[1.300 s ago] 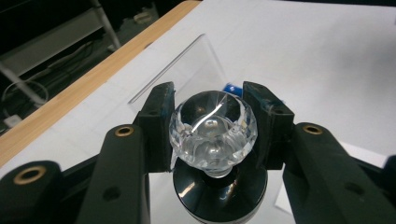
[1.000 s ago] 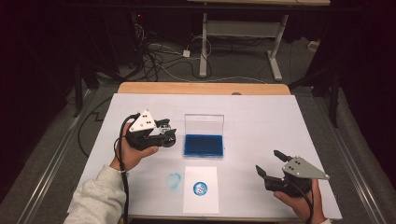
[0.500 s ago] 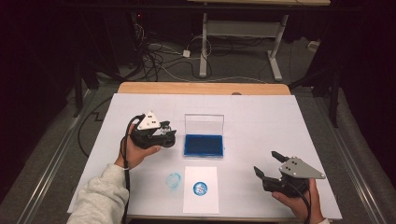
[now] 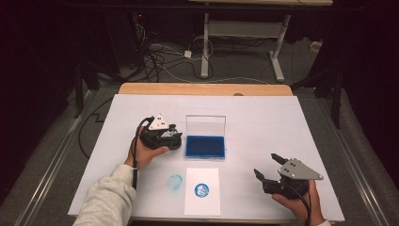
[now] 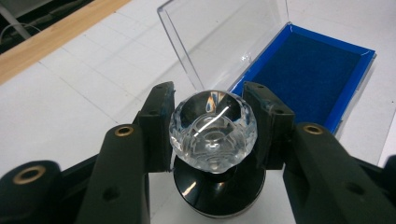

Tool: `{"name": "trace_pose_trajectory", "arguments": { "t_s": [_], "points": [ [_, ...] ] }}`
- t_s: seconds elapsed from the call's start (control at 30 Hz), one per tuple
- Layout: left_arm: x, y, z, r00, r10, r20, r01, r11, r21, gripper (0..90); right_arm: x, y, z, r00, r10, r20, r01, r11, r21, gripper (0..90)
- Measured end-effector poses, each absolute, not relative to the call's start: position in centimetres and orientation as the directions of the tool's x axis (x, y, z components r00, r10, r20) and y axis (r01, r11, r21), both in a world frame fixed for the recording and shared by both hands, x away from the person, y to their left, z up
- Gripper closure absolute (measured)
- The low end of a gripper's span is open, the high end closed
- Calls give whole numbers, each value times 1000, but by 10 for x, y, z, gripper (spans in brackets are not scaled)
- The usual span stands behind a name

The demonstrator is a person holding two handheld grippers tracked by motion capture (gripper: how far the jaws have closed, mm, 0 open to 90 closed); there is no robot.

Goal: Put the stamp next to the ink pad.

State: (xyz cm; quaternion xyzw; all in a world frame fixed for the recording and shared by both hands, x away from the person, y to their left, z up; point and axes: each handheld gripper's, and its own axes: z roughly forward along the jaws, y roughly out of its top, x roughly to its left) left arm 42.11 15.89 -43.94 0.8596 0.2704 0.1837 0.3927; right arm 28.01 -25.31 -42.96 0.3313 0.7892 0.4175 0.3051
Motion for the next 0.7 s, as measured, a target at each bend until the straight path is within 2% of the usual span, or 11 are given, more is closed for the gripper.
{"name": "trace_pose_trajectory", "arguments": {
  "t_s": [0.6,0.7],
  "points": [
    [421,150,-451,789,606,101,340,-568,749,542,281,-251,-432,-601,770,-217,275,454,848,237],
    [422,148,-453,780,615,114,350,-580,735,520,281,-251,-433,-602,769,-216,275,454,848,237]
  ]
}}
